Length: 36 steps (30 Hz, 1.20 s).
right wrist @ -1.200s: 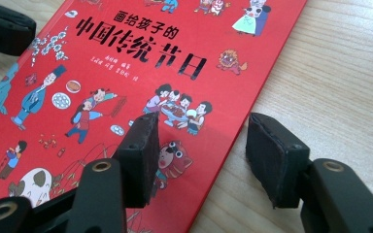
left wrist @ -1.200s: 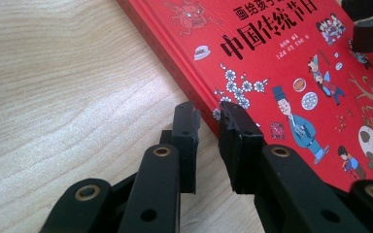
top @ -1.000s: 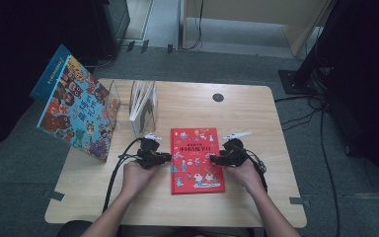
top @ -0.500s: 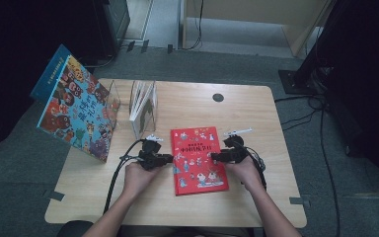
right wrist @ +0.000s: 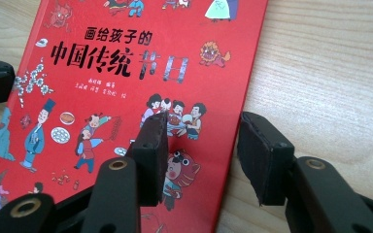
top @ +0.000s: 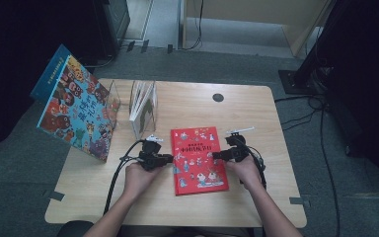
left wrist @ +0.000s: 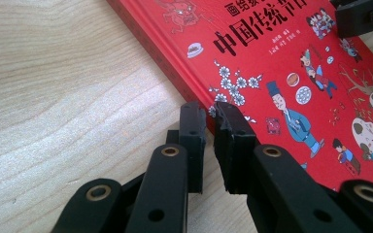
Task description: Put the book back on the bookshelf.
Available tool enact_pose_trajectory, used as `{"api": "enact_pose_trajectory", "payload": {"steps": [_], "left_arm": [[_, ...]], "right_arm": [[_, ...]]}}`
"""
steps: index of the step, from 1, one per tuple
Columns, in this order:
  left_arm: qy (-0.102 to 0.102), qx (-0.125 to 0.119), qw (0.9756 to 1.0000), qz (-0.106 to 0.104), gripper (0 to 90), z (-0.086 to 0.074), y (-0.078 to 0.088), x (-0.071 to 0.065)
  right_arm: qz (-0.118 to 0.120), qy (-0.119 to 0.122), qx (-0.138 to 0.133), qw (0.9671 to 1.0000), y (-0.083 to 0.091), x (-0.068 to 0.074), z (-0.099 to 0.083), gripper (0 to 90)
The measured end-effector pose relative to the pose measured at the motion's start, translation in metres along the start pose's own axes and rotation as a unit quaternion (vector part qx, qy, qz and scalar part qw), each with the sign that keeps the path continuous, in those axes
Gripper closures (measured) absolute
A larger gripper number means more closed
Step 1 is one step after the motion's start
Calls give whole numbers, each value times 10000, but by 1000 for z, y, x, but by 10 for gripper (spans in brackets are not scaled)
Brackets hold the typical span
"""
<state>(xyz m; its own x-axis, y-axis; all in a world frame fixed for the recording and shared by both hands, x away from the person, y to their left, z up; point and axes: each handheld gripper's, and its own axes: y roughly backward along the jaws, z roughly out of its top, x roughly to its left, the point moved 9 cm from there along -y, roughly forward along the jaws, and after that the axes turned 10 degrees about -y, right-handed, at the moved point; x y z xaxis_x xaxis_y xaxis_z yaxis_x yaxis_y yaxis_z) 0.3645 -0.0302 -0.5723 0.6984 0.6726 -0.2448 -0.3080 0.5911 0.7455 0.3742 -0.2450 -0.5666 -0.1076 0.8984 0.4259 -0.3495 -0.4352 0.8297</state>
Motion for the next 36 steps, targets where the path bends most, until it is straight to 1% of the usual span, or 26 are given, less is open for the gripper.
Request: {"api": "enact_pose_trajectory", "payload": {"steps": [1, 4, 7, 10, 12, 17, 19, 23, 26, 27, 29, 32, 33, 34, 35, 36], "left_arm": [[7, -5, 10000, 1, 823, 0, 0, 0], [2, -2, 10000, 2, 822, 0, 0, 0], [-1, -2, 10000, 3, 820, 0, 0, 0], [4, 1, 10000, 4, 820, 0, 0, 0], [3, -4, 10000, 24, 820, 0, 0, 0], [-2, -2, 10000, 34, 820, 0, 0, 0], [0, -6, 10000, 25, 821, 0, 0, 0], [0, -4, 10000, 29, 822, 0, 0, 0], [-8, -4, 10000, 33, 822, 0, 0, 0], [-14, -1, 10000, 34, 822, 0, 0, 0], [-22, 2, 10000, 36, 822, 0, 0, 0], [5, -14, 10000, 11, 828, 0, 0, -1], [1, -22, 10000, -14, 840, 0, 0, -1], [-34, 14, 10000, 1, 859, -1, -1, -1], [-78, -3, 10000, 23, 865, -1, -1, -2], [-118, 6, 9999, 34, 865, -1, -1, -2]], "right_arm": [[10, -74, 29, 10000, 0, 0, 0, 555], [-19, -75, 73, 9999, 1, 1, 0, 554], [42, -1, 86, 10000, 2, 1, 1, 559], [73, 17, 104, 9999, 3, 0, 1, 563], [20, 37, 118, 9999, 3, 1, 1, 562], [18, 97, 129, 9999, 6, 3, 1, 563], [-26, 178, 90, 9998, 5, 3, 0, 563], [-31, 202, 101, 9997, 5, 2, 1, 576], [-44, 129, 172, 9998, 0, 0, 1, 548], [-39, 83, 138, 9999, -1, 0, 2, 549], [-62, 94, 119, 9999, -1, -1, 3, 546], [-78, -215, 171, 9996, -1, 1, 3, 559], [-74, -310, 229, 9992, -1, 1, 3, 573], [-42, -408, 273, 9988, 0, 0, 4, 573], [8, -473, 277, 9985, 0, 0, 5, 574], [38, -488, 296, 9984, 0, -1, 4, 574]]}}
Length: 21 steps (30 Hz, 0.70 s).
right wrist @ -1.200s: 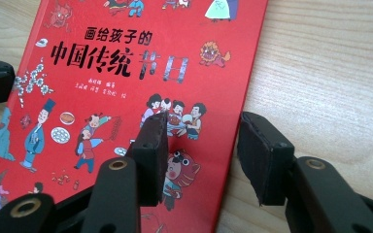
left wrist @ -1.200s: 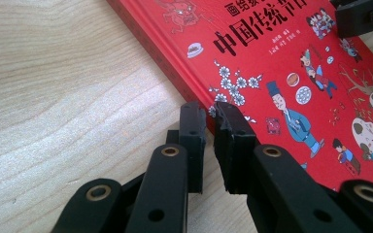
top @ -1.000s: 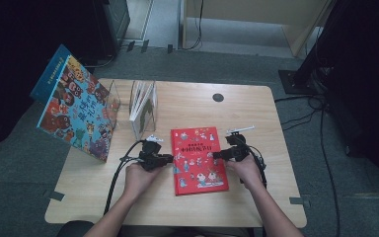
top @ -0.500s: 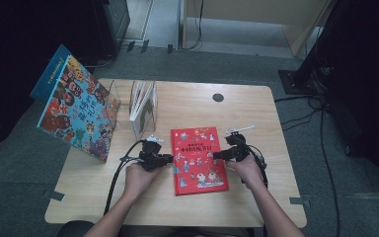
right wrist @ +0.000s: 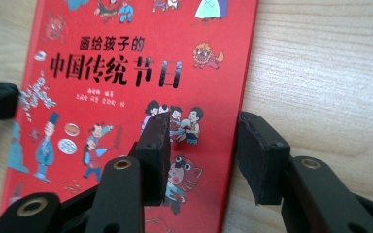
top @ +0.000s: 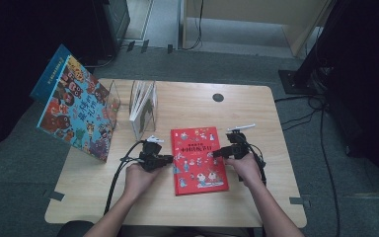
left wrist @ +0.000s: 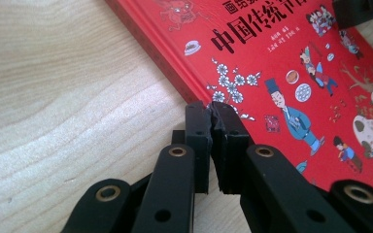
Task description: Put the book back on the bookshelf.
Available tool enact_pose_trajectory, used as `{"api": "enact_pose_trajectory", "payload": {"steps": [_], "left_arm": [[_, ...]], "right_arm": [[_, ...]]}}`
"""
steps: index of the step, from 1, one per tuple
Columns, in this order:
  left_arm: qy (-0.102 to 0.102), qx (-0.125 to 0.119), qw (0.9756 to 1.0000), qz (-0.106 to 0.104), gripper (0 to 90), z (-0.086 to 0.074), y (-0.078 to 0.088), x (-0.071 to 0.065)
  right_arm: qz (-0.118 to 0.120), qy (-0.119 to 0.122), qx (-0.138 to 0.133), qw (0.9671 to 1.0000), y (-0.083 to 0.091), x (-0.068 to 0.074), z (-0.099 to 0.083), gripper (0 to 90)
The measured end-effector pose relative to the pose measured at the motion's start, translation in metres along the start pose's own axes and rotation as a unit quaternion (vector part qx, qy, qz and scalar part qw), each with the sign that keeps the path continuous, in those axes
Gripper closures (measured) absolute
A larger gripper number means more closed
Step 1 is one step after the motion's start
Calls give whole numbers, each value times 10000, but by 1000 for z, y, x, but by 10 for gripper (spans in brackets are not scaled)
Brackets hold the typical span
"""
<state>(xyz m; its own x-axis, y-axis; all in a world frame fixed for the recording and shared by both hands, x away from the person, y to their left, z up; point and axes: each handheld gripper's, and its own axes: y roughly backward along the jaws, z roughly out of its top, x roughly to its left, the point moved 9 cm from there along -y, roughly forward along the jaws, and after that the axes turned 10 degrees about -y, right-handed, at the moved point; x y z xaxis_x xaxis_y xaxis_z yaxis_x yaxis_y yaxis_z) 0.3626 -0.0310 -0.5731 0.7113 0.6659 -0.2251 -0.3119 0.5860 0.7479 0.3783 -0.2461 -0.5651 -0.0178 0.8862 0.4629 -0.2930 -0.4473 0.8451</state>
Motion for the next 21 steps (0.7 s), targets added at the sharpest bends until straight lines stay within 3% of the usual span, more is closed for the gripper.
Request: {"api": "enact_pose_trajectory", "payload": {"steps": [11, 16, 17, 21], "left_arm": [[94, -43, 9999, 15, 864, 0, -1, 0], [81, -42, 10000, 17, 861, 0, -1, 0], [76, -44, 10000, 23, 861, 0, -1, 0], [65, -37, 10000, 26, 859, 0, 0, 0]], "right_arm": [[19, 29, 28, 10000, 6, 2, -2, 584], [182, 118, -32, 9998, 17, 6, 1, 622], [365, 134, 17, 9992, 17, 10, 0, 605], [460, 330, -81, 9984, 26, 18, 2, 612]]}}
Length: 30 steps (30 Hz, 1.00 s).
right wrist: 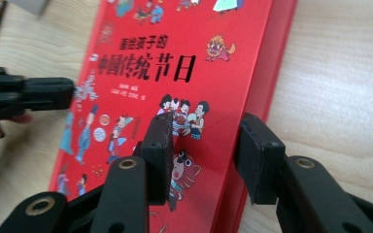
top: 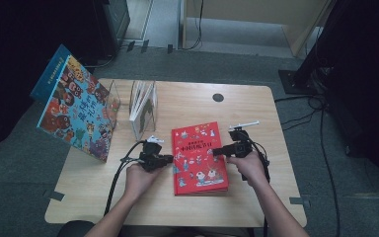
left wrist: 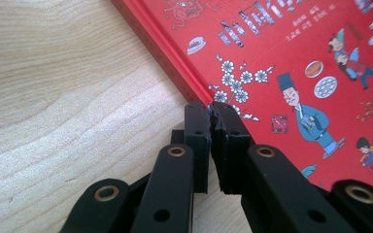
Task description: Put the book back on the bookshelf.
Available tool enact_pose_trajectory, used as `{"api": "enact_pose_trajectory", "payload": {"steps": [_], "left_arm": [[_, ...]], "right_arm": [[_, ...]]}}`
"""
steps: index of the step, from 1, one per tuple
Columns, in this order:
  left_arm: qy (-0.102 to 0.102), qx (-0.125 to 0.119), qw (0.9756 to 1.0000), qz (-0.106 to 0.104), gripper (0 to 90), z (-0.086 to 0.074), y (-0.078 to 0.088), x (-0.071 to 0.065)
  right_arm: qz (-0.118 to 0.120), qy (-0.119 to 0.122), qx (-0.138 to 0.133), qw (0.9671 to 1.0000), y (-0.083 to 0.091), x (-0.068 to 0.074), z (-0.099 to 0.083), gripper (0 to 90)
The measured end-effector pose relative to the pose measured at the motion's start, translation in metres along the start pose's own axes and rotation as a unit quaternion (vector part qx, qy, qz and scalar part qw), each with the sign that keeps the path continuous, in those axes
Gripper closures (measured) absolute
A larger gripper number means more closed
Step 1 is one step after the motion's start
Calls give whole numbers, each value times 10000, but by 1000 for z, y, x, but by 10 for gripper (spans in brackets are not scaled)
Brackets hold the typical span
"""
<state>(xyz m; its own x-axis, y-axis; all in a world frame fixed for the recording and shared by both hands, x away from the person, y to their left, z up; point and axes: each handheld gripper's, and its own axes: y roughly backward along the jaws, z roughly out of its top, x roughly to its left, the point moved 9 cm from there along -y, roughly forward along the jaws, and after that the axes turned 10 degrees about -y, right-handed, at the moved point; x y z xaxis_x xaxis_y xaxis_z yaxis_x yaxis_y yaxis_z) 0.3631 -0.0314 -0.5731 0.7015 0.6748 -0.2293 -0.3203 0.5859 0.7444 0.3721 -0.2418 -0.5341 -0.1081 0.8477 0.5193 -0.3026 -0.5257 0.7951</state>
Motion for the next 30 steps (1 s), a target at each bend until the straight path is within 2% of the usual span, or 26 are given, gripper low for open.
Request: {"api": "enact_pose_trajectory", "payload": {"steps": [8, 11, 16, 18, 21, 26, 28, 30], "left_arm": [[45, -24, 10000, -66, 853, 0, 0, 1], [68, -42, 9999, -85, 850, 0, 0, 1], [12, -46, 9999, -125, 829, 0, 0, 0], [-5, -54, 9999, -138, 816, 0, 0, 0], [26, -59, 9998, -184, 802, 0, 1, -1], [84, -113, 9994, -327, 690, 2, 1, -3], [98, -151, 9986, -491, 602, 2, 1, -5], [93, -168, 9985, -504, 568, 3, 1, -5]], "right_arm": [[331, 237, -17, 9992, 17, 22, 9, 636], [608, 244, 122, 9978, 19, 36, 8, 664], [604, 539, 140, 9966, 14, 53, 11, 665], [597, 534, 181, 9966, 10, 55, 13, 672], [615, 576, 290, 9960, 7, 60, 17, 729], [668, 709, 522, 9939, 12, 74, 24, 798], [593, 805, 637, 9929, 13, 79, 27, 807], [477, 885, 755, 9921, 15, 84, 28, 815]]}}
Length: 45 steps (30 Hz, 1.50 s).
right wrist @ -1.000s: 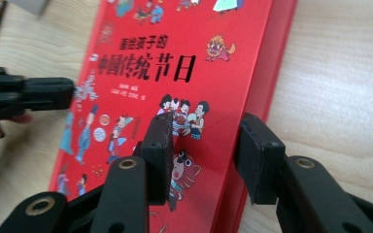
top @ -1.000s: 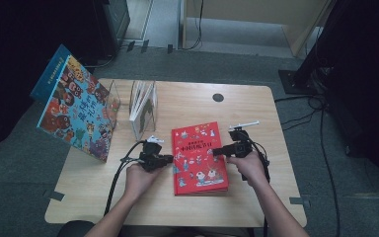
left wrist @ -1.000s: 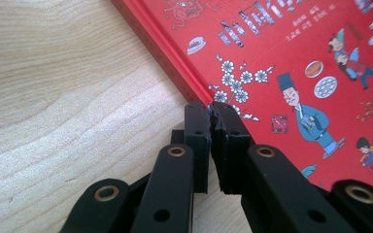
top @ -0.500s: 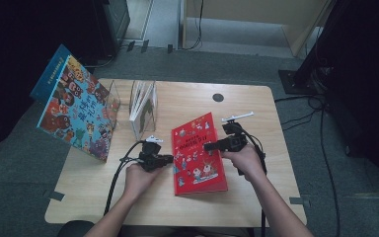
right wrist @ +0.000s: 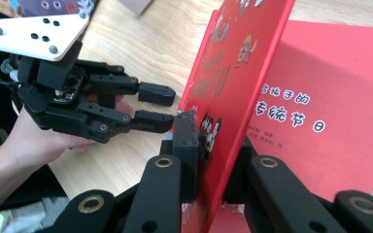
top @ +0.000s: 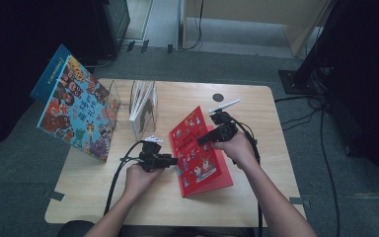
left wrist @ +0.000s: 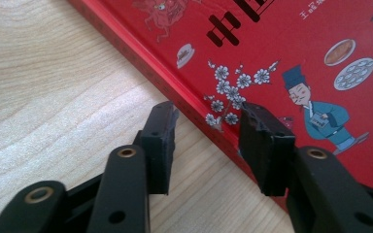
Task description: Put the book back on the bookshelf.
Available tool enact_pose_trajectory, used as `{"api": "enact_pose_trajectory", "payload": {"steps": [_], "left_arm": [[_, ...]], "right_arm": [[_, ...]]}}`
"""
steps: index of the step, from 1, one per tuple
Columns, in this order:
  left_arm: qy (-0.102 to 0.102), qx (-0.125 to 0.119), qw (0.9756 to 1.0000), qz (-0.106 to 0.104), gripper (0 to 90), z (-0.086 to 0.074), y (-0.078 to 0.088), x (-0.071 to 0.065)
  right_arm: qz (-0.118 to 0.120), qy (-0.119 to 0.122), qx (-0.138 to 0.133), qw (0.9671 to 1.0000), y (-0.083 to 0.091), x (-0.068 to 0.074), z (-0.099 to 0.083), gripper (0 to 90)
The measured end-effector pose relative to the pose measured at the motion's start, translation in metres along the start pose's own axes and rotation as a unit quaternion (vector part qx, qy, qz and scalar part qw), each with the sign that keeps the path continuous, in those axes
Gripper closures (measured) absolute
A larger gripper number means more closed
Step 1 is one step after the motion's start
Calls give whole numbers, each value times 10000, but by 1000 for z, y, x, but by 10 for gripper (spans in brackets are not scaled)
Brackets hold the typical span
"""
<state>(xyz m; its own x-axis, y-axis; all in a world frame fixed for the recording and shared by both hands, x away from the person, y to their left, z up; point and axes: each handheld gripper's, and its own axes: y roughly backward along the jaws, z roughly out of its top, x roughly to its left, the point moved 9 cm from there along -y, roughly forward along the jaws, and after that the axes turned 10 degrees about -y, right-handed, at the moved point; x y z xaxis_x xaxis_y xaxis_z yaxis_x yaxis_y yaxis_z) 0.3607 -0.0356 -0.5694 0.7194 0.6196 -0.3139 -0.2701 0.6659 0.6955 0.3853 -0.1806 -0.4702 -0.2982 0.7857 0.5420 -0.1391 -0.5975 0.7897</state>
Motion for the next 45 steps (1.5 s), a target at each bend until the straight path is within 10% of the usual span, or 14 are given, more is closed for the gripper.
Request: {"api": "enact_pose_trajectory", "payload": {"steps": [13, 45], "left_arm": [[-104, -137, 9997, 161, 460, 0, 1, 3], [-43, -436, 9979, -477, 263, 30, 20, -13]], "right_arm": [[-460, 467, 474, 9967, 4, 20, 8, 870], [162, 723, 57, 9972, 61, 41, 11, 887]]}}
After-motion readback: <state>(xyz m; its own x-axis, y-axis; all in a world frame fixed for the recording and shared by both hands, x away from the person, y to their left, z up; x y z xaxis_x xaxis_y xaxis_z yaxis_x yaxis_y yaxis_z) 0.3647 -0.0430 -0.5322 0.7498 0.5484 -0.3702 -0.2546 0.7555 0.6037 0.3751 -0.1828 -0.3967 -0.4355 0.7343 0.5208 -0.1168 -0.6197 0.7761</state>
